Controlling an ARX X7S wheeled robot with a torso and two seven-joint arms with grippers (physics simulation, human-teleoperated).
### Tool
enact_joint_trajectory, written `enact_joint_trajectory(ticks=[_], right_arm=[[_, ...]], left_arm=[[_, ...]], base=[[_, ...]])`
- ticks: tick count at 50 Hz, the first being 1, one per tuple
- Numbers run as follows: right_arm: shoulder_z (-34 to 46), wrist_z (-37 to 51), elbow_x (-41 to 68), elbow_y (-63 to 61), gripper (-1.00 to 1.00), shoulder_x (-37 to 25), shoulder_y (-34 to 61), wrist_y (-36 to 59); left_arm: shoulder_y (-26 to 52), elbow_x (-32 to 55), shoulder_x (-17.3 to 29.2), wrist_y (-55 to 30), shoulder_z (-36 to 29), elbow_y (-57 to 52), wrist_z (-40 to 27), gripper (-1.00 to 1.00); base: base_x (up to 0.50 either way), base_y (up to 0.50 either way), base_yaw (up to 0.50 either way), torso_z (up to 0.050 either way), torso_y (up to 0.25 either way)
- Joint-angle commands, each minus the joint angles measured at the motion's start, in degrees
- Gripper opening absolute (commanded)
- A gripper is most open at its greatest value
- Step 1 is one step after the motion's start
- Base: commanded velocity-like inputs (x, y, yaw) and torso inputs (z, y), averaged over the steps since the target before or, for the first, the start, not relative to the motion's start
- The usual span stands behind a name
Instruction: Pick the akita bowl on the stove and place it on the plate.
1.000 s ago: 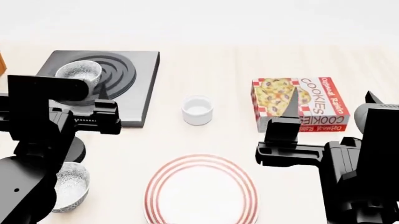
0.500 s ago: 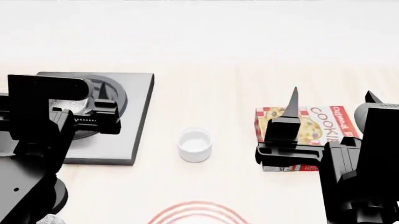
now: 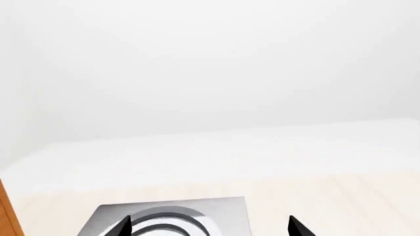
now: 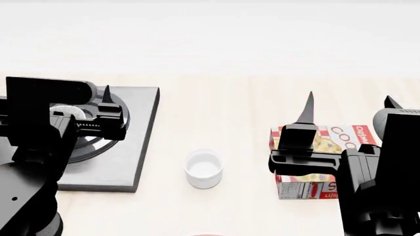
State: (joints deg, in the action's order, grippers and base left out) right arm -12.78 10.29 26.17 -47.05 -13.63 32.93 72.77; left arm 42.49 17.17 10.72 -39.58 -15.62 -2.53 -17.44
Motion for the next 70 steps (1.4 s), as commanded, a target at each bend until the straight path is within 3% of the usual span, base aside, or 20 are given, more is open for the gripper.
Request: enact_joint_trajectory(ticks=[1,12,14,23,33,37,70], right_arm=[[0.01,0.19,0.45,0.32,1.0,-0.14,-0.03,-0.25],[-0.29,0.55,1.01,-0.24,1.0,-0.21,-0.28,-0.14],[-0.21,0.59,1.01,-0.13,1.0,-0.31,-0.31,-0.27],[-0.42,1.05,1.78,-0.74,1.0,-0.27,0.14,0.9],[-0.27,1.13,2.09,-0.54,1.0,-0.56,-0.11,0.32],[-0.1,1.33,2.18,-0.4,1.0,-0.58,-0.02,0.26],[-0.06,2.26,3.46,0.05,1.0,-1.02,-0.18,-0.1]], left_arm=[[0.26,0.21,0.56,-0.22,-0.62,-0.47,0.16,1.0],[13.6,-4.01,3.58,-0.97,-4.54,6.39,3.09,1.0],[16.9,-6.88,4.44,1.24,-7.72,10.46,4.37,1.0],[25.47,-7.36,1.3,4.18,-9.31,26.43,7.62,1.0],[33.19,-4.18,-3.25,1.79,-4.23,38.82,5.24,1.0],[35.43,-0.38,-4.17,-0.52,1.11,42.81,3.82,1.0],[33.09,1.33,-4.32,3.04,0.78,40.93,4.37,1.0]], base=[[0.36,0.0,0.0,0.0,0.0],[0.07,0.0,0.0,0.0,0.0],[0.0,0.0,0.0,0.0,0.0],[0.0,0.0,0.0,0.0,0.0],[0.0,0.0,0.0,0.0,0.0],[0.0,0.0,0.0,0.0,0.0],[0.0,0.0,0.0,0.0,0.0]])
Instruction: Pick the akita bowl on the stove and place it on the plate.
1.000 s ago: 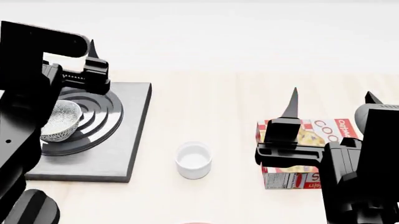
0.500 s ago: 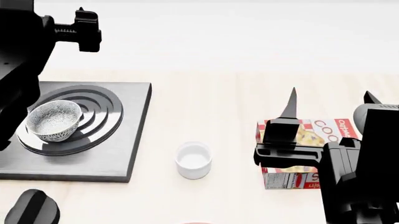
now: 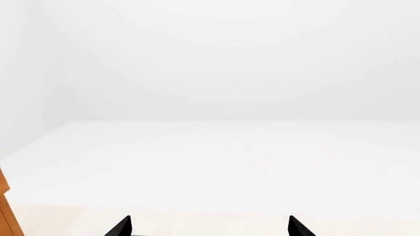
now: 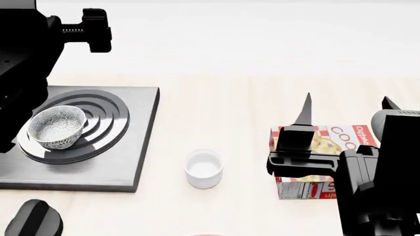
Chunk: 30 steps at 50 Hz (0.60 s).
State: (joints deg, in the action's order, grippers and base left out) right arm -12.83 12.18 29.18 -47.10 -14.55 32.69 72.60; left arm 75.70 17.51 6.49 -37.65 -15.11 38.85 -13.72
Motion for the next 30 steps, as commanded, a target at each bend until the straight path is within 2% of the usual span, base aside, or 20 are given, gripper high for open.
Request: enact_joint_trajectory(ticks=[1,10,17,26,30], right_arm=[[-0.06,0.43,0.54,0.04,1.0,-0.09,0.13,0.19],[-0.28,0.77,1.13,-0.14,1.0,-0.17,0.34,0.59],[-0.26,0.93,1.34,0.03,1.0,-0.28,0.26,0.39],[-0.08,0.91,1.44,0.58,1.0,-0.56,-0.18,-0.48],[-0.16,1.15,1.69,0.38,1.0,-0.54,-0.07,-0.19]], left_arm=[[0.01,0.99,-0.11,1.2,0.21,-0.26,0.69,1.0],[-0.99,0.89,0.14,2.57,-0.85,-1.88,1.35,1.0],[-0.76,1.21,0.87,3.99,-1.92,-2.27,4.16,1.0],[-1.16,-0.04,2.03,5.26,-3.92,-3.39,5.02,1.0],[-1.47,-0.1,2.12,5.17,-4.45,-4.28,5.15,1.0]], base=[[0.0,0.0,0.0,0.0,0.0],[0.0,0.0,0.0,0.0,0.0],[0.0,0.0,0.0,0.017,-0.229],[0.0,0.0,0.0,0.006,-0.017],[0.0,0.0,0.0,0.018,-0.171]])
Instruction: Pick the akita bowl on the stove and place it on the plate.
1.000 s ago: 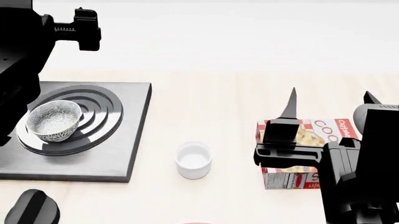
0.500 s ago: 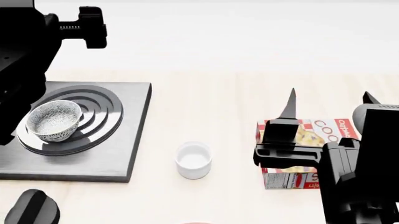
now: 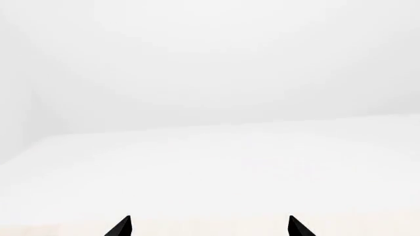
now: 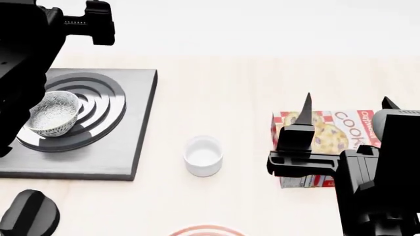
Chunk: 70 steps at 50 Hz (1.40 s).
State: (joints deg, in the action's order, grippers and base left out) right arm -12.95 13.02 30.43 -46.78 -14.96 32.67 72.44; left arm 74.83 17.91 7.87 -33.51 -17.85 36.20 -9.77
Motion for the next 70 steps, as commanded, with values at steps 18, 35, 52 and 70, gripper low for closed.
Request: enact_joint_trajectory(ticks=[18,35,52,70], right_arm=[[0.02,0.83,1.15,0.15,1.0,-0.4,-0.1,-0.15],[-0.08,1.47,1.94,0.09,1.0,-0.56,0.02,0.07],[0.03,1.9,2.47,0.45,1.0,-0.84,-0.04,-0.32],[0.15,2.3,2.99,0.77,1.0,-1.22,-0.23,-0.87]], left_arm=[[-0.49,-0.9,0.73,1.9,-2.7,-0.4,0.76,1.0],[-0.77,-0.17,0.33,0.92,-2.53,-0.47,-0.52,1.0],[-0.67,-2.89,-0.15,-5.17,-7.19,3.34,-2.37,1.0],[-0.56,-5.98,-0.21,-7.83,-11.69,7.04,-3.71,1.0]], base=[[0.0,0.0,0.0,0.005,-0.084],[0.0,0.0,0.0,0.0,-0.082],[0.0,0.0,0.0,0.0,-0.007],[0.0,0.0,0.0,0.0,0.0]])
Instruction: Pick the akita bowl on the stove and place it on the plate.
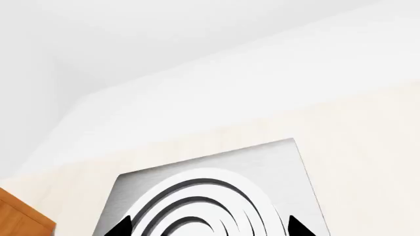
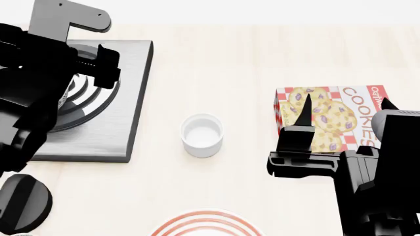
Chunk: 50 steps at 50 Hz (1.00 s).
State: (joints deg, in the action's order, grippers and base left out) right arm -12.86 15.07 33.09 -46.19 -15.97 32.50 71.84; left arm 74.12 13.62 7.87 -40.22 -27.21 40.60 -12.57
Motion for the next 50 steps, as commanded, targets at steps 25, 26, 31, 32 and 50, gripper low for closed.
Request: enact_joint_trajectory(ticks=[25,26,31,32,50], right_arm=[[-0.07,1.28,1.57,-0.08,1.0,-0.42,0.34,0.35],[-0.07,1.32,1.61,-0.08,1.0,-0.44,0.34,0.36],[-0.03,1.45,1.78,-0.04,1.0,-0.53,0.32,0.27],[-0.03,1.49,1.81,-0.03,1.0,-0.54,0.32,0.26],[0.07,2.01,2.41,0.1,1.0,-0.83,0.25,-0.05]], left_arm=[[-0.61,-2.03,-0.48,-1.8,-3.12,6.84,-2.47,1.0],[-0.68,-1.82,-0.42,-2.06,-2.87,6.77,-2.6,1.0],[-0.8,-1.79,-0.19,-2.21,-2.82,7.15,-2.9,1.0],[-0.8,-1.81,-0.18,-2.27,-2.87,7.22,-2.95,1.0],[-2.07,-1.58,0.17,-1.97,-3.08,8.21,-3.39,1.0]], base=[[0.0,0.0,0.0,0.0,0.0],[0.0,0.0,0.0,0.0,0.0],[0.0,0.0,0.0,0.0,0.0],[0.0,0.0,0.0,0.0,0.0],[0.0,0.0,0.0,0.0,0.0]])
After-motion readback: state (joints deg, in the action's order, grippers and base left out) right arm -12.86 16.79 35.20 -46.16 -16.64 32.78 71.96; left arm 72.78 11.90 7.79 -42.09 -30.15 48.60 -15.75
